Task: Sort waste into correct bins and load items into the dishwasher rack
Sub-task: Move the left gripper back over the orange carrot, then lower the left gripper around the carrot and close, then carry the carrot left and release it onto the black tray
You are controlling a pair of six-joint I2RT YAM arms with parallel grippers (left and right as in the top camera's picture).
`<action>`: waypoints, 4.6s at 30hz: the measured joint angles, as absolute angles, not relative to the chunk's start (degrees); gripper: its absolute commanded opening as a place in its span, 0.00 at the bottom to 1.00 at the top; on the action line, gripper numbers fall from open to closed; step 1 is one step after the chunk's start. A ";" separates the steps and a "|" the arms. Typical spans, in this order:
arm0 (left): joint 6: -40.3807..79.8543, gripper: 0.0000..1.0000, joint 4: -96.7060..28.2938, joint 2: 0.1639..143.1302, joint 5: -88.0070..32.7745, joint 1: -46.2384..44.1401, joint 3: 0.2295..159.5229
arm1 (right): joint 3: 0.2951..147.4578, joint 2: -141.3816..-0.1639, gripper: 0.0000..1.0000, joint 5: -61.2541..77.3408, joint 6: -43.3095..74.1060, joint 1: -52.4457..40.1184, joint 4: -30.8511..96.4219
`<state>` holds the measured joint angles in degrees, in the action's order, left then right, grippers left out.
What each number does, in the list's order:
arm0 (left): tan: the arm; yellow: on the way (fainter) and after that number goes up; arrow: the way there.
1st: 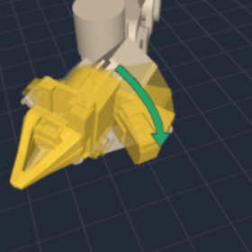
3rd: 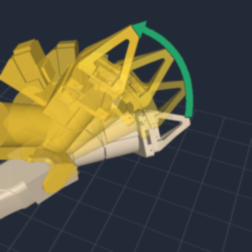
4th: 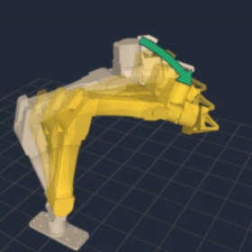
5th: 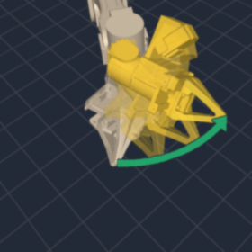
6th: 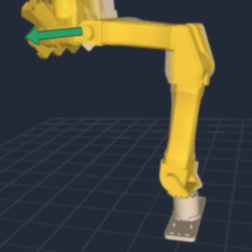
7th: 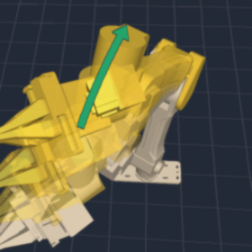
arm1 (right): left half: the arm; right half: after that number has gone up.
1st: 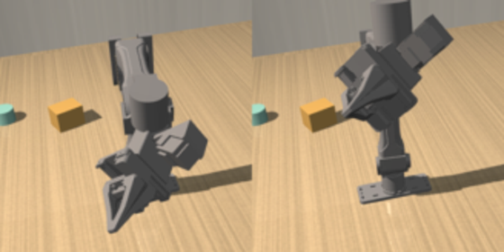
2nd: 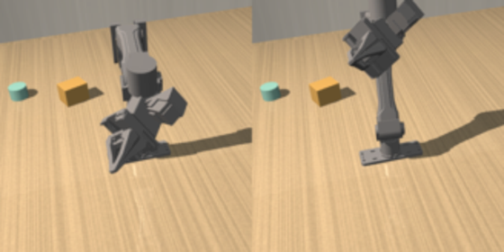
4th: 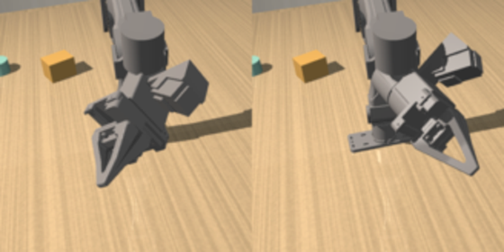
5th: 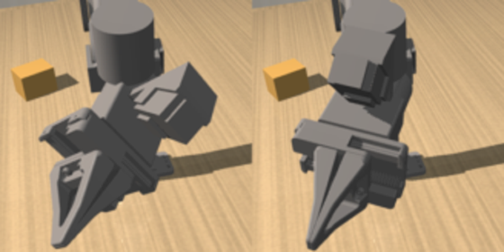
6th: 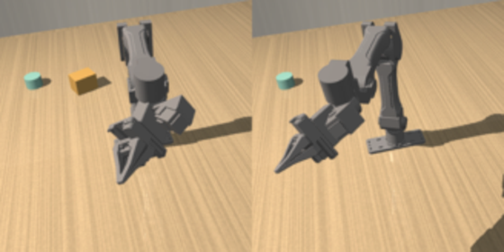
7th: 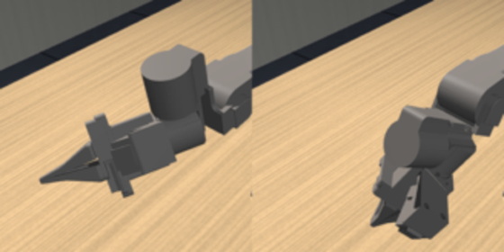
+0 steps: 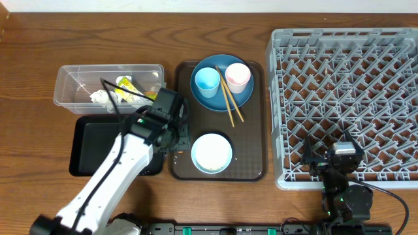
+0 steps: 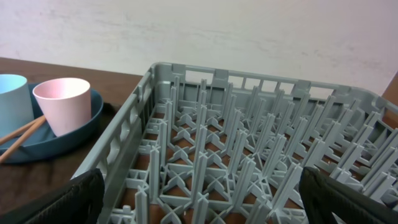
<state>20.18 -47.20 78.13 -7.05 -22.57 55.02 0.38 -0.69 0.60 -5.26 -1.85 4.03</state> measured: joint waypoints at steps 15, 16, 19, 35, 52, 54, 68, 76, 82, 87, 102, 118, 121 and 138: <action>21.65 0.31 -40.82 90.39 -4.19 -22.57 55.02 | 0.38 -0.69 0.99 0.58 -5.26 -1.85 4.03; 21.91 0.31 -40.58 90.72 -4.12 -22.57 55.02 | 0.38 -0.69 0.99 0.60 -5.26 -1.85 4.03; 22.33 0.31 -39.88 91.20 -4.08 -22.57 55.02 | 0.38 -0.69 0.99 0.60 -5.26 -1.85 4.03; 24.80 0.36 -37.15 91.31 0.01 -25.28 55.02 | 0.38 -0.69 0.99 0.60 -5.26 -1.85 4.03; 28.16 0.36 -34.15 91.31 5.72 -26.76 53.28 | 0.38 -0.69 0.99 0.60 -5.26 -1.83 4.05; 28.77 0.36 -32.53 91.31 6.00 -26.76 51.40 | 0.38 -0.69 0.99 0.60 -5.26 -1.85 4.03; 30.26 0.36 -30.55 91.31 6.00 -26.74 47.70 | 0.38 -0.69 0.99 0.60 -5.26 -1.85 4.03; 30.24 0.37 -27.51 91.31 6.00 -26.74 47.20 | 0.38 -0.69 0.99 0.60 -5.26 -1.85 4.03; 30.22 0.37 -25.39 91.31 6.02 -26.74 45.84 | 0.38 -0.69 0.99 0.60 -5.26 -1.85 4.03; 30.37 0.30 -24.01 91.31 6.00 -26.81 44.58 | 0.38 -0.69 0.99 0.60 -5.26 -1.83 4.03; 30.24 0.23 -23.92 91.31 6.02 -26.79 44.58 | 0.38 -0.69 0.99 0.60 -5.26 -1.85 4.03; 30.24 0.20 -32.60 73.28 4.14 -26.79 49.50 | 0.38 -0.69 0.99 0.60 -5.26 -1.83 4.03; 30.26 0.20 -34.46 69.67 3.70 -26.50 49.50 | 0.38 -0.69 0.99 0.60 -5.26 -1.85 4.03; 36.32 0.14 -42.89 66.74 3.46 -2.79 49.50 | 0.38 -0.69 0.99 0.60 -5.26 -1.83 4.03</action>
<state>36.32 -42.89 66.74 3.46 -2.79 49.50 0.38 -0.69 0.60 -5.26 -1.83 4.03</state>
